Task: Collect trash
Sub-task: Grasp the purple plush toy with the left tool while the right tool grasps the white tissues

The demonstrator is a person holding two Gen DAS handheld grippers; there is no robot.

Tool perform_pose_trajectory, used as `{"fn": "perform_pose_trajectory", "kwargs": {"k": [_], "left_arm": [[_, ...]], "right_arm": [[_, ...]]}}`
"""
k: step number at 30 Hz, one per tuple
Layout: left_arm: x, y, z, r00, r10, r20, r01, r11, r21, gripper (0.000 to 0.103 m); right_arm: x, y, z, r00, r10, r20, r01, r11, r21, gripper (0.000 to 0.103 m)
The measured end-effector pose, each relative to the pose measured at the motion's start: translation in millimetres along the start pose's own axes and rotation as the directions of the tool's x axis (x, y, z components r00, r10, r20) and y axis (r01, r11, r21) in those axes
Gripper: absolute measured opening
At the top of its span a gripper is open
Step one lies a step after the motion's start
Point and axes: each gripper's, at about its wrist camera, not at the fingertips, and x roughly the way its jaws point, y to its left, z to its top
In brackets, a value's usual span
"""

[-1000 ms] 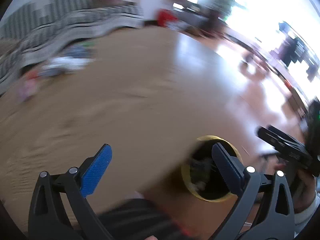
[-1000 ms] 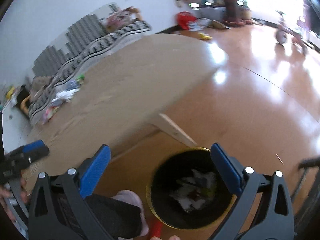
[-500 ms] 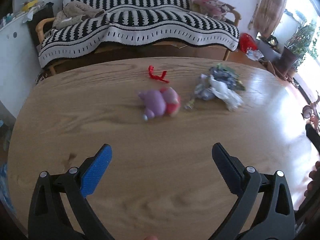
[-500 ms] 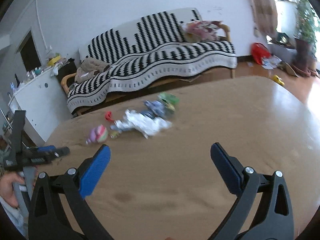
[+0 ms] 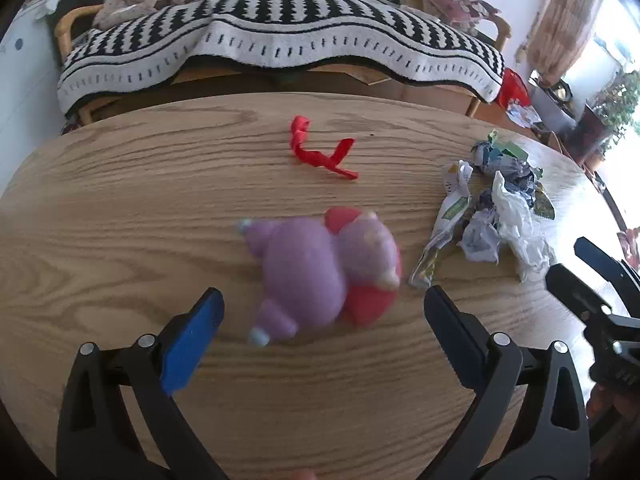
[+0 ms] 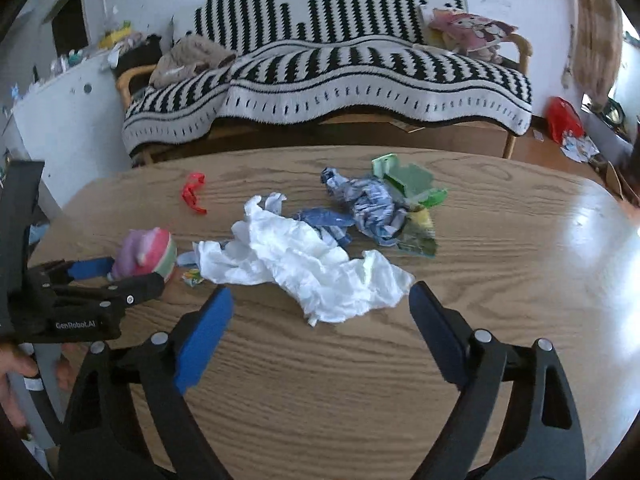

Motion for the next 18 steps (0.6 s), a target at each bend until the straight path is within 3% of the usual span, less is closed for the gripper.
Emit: {"fn": "perform_pose_trajectory", "kwargs": {"k": [3, 6, 8, 9, 10, 12, 18], "left_arm": [[6, -3, 6, 1.000, -0.007, 0.005, 0.007, 1.000, 0.030, 0.097], [11, 0, 8, 0.999, -0.031, 0.012, 0.030, 0.999, 0.038, 0.097], [8, 5, 8, 0.999, -0.042, 0.034, 0.041, 0.999, 0.028, 0.082], [5, 8, 9, 0.998, -0.049, 0.046, 0.048, 0.998, 0.030, 0.067], [3, 11, 9, 0.997, -0.071, 0.038, 0.071, 0.997, 0.012, 0.066], [1, 19, 9, 0.995, -0.097, 0.030, 0.098, 0.995, -0.032, 0.062], [-1, 17, 5, 0.994, -0.105, 0.023, 0.105, 0.994, 0.007, 0.060]], "right_arm": [[15, 7, 5, 1.000, -0.006, -0.007, 0.006, 0.999, -0.053, 0.079], [27, 14, 12, 1.000, -0.008, -0.013, 0.007, 0.997, -0.079, 0.056], [32, 17, 12, 1.000, -0.022, -0.008, 0.021, 0.997, -0.080, 0.029], [33, 17, 10, 1.000, -0.025, -0.005, 0.024, 0.997, -0.077, 0.025], [33, 17, 9, 1.000, -0.024, -0.006, 0.023, 0.997, -0.076, 0.018], [30, 16, 5, 1.000, -0.002, 0.000, 0.002, 0.998, -0.066, 0.014], [14, 3, -7, 0.998, 0.053, 0.024, -0.054, 0.996, 0.068, 0.011]]}}
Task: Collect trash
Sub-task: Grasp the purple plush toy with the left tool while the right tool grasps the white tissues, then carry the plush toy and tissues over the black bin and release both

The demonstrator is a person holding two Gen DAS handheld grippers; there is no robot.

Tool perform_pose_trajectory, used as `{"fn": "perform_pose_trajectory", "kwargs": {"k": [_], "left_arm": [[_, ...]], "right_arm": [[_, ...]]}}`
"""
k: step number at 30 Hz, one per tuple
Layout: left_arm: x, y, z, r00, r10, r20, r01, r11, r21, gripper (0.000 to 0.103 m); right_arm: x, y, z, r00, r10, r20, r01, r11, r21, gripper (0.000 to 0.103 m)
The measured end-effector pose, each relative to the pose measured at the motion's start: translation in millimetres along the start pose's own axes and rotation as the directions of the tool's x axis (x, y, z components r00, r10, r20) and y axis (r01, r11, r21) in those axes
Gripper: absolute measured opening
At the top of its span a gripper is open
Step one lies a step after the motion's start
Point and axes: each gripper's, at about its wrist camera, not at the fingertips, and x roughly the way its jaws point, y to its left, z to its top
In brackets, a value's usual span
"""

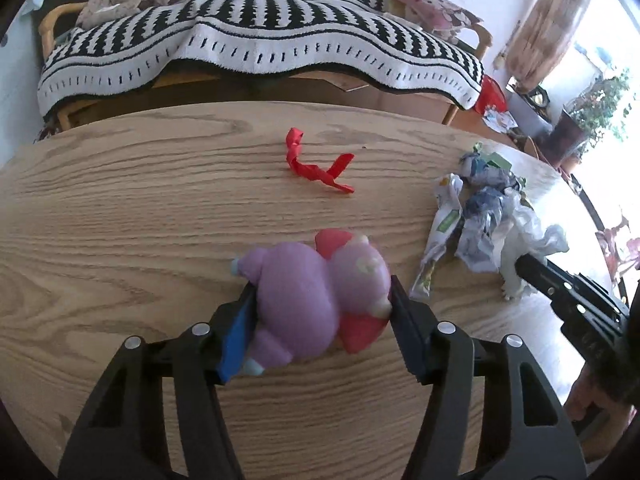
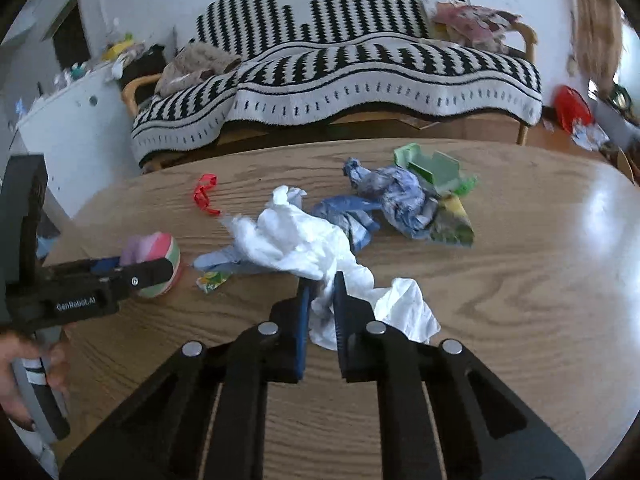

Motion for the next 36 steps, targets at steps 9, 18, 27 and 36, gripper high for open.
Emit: {"fn": "perform_pose_trajectory", "kwargs": {"k": [9, 18, 27, 36], "left_arm": [[2, -4, -3, 1.000, 0.004, -0.004, -0.003, 0.999, 0.037, 0.065], [-10, -5, -7, 1.000, 0.003, 0.026, -0.004, 0.999, 0.033, 0.056], [-42, -13, -13, 0.998, -0.002, 0.061, 0.000, 0.999, 0.042, 0.055], [-141, -82, -59, 0.972, -0.180, 0.151, 0.160, 0.977, 0.138, 0.053]], "right_arm": [[-14, -8, -10, 0.999, 0.014, 0.030, -0.018, 0.991, 0.131, 0.010], [-35, -4, -2, 0.997, 0.016, 0.070, -0.025, 0.991, 0.128, 0.010], [-72, 10, 2, 0.994, 0.041, 0.098, -0.051, 0.993, 0.106, 0.010], [-165, 22, -10, 0.970, 0.012, 0.242, -0.036, 0.995, 0.098, 0.009]]}}
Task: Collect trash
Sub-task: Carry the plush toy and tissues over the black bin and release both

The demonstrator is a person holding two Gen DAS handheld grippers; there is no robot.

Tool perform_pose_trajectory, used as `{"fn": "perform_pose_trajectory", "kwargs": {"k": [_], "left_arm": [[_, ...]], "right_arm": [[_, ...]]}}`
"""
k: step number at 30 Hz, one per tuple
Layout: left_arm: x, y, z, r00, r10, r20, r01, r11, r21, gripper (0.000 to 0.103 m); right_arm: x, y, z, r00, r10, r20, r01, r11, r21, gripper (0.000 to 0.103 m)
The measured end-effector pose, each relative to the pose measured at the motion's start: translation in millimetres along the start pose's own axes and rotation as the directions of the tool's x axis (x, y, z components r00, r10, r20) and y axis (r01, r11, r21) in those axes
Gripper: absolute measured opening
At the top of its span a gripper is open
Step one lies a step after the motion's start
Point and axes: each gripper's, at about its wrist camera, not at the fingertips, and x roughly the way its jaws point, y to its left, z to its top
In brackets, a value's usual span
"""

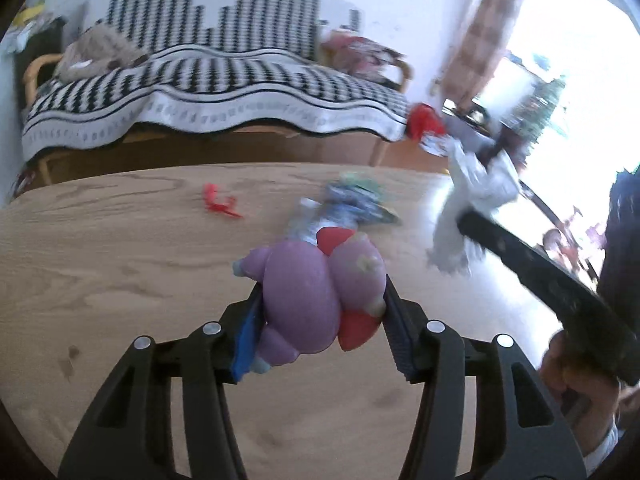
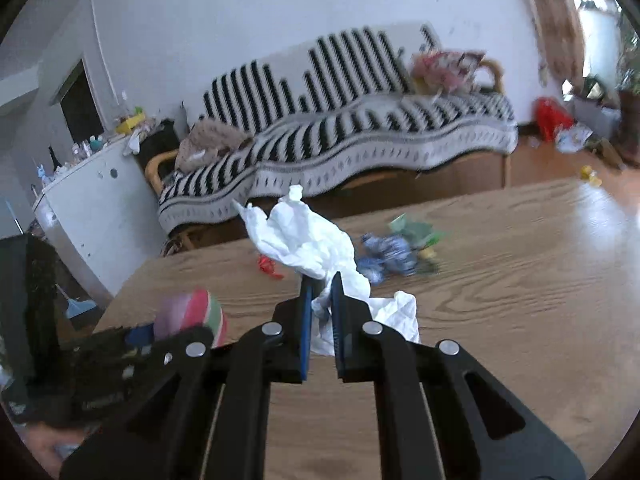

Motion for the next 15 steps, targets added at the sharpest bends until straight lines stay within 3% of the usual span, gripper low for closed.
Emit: {"fn": "perform_pose_trajectory", "kwargs": {"k": [4, 10, 15], "left_arm": [[-24, -69, -21, 0.998, -0.048, -0.031, 0.052, 0.989, 0.135, 0.052], [-49, -180, -59, 0.981, -0.171, -0.087, 0.188, 0.945, 0.267, 0.052], [-26, -267, -126, 0.937, -0.245, -0.249, 0.319, 0.890, 0.326, 0.052]], "right_arm": [[-74, -30, -17, 0.998, -0.059, 0.026, 0.059, 0.998, 0.010, 0.009], [-181, -101, -64, 0.986, -0.166, -0.006, 0.166, 0.983, 0.076, 0.009], [-257, -153, -110, 0.967, -0.254, -0.028, 0.256, 0.959, 0.124, 0.009]]}}
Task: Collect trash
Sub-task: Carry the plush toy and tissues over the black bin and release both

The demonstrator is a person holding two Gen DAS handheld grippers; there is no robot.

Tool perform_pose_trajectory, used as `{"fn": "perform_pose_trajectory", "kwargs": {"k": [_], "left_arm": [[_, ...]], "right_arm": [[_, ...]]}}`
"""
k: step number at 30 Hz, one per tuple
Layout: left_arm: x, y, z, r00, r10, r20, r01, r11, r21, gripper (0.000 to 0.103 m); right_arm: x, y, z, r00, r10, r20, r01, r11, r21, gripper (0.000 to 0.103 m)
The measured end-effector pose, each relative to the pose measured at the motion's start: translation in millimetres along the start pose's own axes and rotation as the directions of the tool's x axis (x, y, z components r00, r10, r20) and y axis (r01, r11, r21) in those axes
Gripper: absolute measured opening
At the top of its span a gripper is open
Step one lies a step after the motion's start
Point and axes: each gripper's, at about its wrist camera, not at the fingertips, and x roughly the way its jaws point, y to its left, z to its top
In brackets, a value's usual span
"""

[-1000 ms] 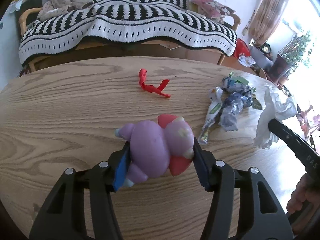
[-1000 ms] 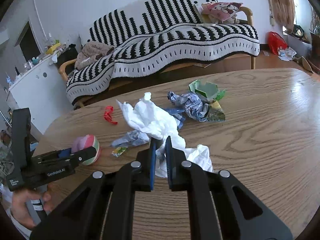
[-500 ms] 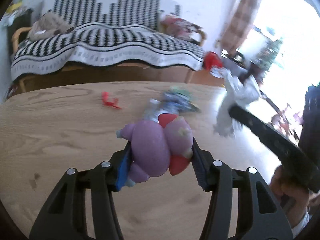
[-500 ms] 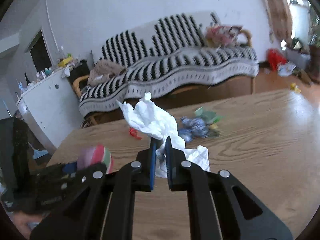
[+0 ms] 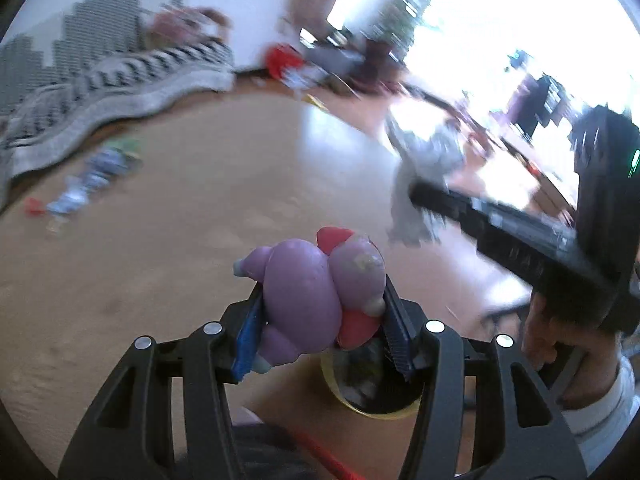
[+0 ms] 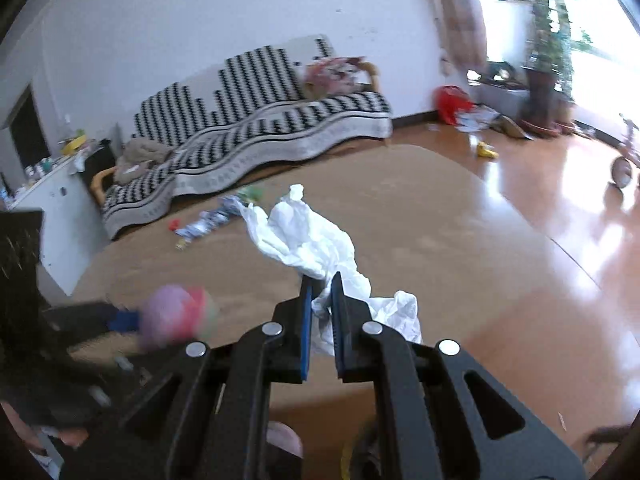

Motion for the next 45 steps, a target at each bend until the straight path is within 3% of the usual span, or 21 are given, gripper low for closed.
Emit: {"fn": "perform_pose_trajectory", "kwargs": {"k": [4, 7, 17, 24, 36, 39, 40, 41, 42, 43, 45], "left_arm": [[56, -47, -30, 0.990, -0.010, -0.143, 0.018, 0.998, 0.053, 0.052], [89, -65, -49, 0.971, -0.017, -0.238, 0.035, 0.997, 0.075, 0.052], [142, -66, -67, 0.941, -0.004, -0.338, 0.030, 0.997, 0.072, 0.052], [173, -72, -84, 0.926, -0.022, -0.377, 0.055, 0.996, 0.076, 0.052], [182, -75, -93, 0.919, -0.040, -0.391, 0.068, 0.996, 0.059, 0.053], [182, -79, -94, 0.915, -0.056, -0.400, 0.091, 0.993, 0.070, 0.057], [182, -80, -95, 0.913, -0.051, -0.405, 0.089, 0.993, 0.075, 0.063], [182, -81, -97, 0.913, -0.041, -0.406, 0.081, 0.993, 0.081, 0.068], [182, -83, -98, 0.915, -0.033, -0.401, 0.074, 0.993, 0.087, 0.091], [182, -84, -99, 0.918, -0.029, -0.396, 0.073, 0.993, 0.096, 0.097], [184, -87, -101, 0.905, -0.027, -0.424, 0.084, 0.990, 0.116, 0.097]], "right_arm": [[-4, -46, -51, 0.992, -0.037, -0.122, 0.046, 0.996, 0.076, 0.009], [-4, -77, -87, 0.982, -0.050, -0.183, 0.079, 0.985, 0.154, 0.009], [18, -127, -158, 0.948, -0.038, -0.316, 0.130, 0.952, 0.277, 0.009], [39, -132, -165, 0.932, -0.032, -0.361, 0.145, 0.946, 0.290, 0.009], [51, -136, -166, 0.922, -0.027, -0.385, 0.153, 0.941, 0.301, 0.009], [50, -141, -166, 0.919, -0.017, -0.393, 0.152, 0.937, 0.315, 0.009], [50, -143, -165, 0.918, -0.015, -0.397, 0.154, 0.934, 0.323, 0.014], [49, -145, -165, 0.916, -0.013, -0.401, 0.158, 0.930, 0.331, 0.045], [47, -149, -163, 0.917, -0.024, -0.397, 0.172, 0.924, 0.343, 0.072], [44, -152, -162, 0.921, -0.031, -0.389, 0.179, 0.919, 0.351, 0.093], [36, -158, -158, 0.928, -0.063, -0.368, 0.207, 0.907, 0.367, 0.097]]}}
